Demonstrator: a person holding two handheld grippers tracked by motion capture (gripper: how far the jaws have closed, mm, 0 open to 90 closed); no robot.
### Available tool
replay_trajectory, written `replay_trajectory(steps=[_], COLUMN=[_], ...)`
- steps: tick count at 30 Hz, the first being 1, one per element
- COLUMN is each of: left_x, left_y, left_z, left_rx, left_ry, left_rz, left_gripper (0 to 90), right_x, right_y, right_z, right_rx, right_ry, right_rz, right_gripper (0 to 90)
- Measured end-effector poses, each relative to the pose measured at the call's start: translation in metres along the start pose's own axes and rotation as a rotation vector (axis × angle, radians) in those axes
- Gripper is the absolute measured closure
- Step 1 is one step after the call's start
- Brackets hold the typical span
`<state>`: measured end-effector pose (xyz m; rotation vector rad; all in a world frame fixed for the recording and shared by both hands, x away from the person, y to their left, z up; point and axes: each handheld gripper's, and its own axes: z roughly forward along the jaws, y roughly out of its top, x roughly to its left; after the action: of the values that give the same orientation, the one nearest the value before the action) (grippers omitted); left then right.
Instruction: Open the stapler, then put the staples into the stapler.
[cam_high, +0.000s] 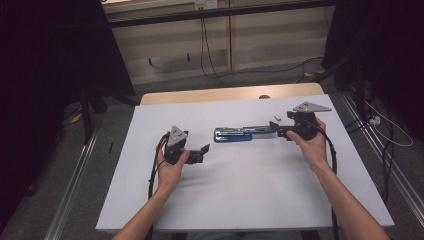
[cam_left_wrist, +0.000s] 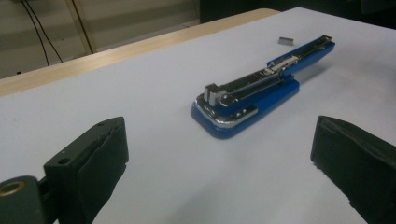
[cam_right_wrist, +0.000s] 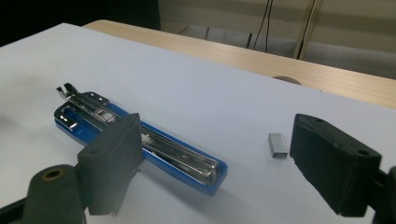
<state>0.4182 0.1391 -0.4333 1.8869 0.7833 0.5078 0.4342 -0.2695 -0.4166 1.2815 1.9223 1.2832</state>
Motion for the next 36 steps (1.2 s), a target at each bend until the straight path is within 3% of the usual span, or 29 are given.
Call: replay_trajectory(steps=[3,6,8,16,22,26,36], left_x=[-0.003,-0.004,-0.005,-0.01,-0.009,-0.008,-0.008], left_y=[-0.005,-0.007,-0.009,-0.019,-0.018,-0.02,-0.021], left_z=[-0.008,-0.017,-0.023,-0.048,-0.046,-0.047,-0.049], left_rx=[0.011,0.003,0.017,-0.036,-0.064,-0.058,-0.057], left_ry=[0.006,0.013,0.037,0.063,0.033,0.039,0.038], left_rz=[0.014,-0.006,0.002,0.0,-0.031,-0.043,-0.035], left_gripper=[4.3,4.3,4.3,4.0,3.1,3.2,3.2], right_x=[-0.007,-0.012,-0.014,-0.021,-0.023,-0.028,-0.034], right_y=[0.0,-0.001,-0.003,-0.004,-0.005,0.0,0.019], right_z=[-0.004,-0.005,-0.005,-0.007,-0.005,-0.002,0.013], right_rx=[0.006,0.037,0.052,0.072,0.1,0.104,0.17], right_ry=[-0.006,-0.019,-0.022,-0.029,-0.024,0.006,0.015], right_rz=[0.011,0.011,0.015,0.028,0.03,0.046,0.02], right_gripper=[16.5,14.8,13.5,11.6,12.2,13.1,15.0])
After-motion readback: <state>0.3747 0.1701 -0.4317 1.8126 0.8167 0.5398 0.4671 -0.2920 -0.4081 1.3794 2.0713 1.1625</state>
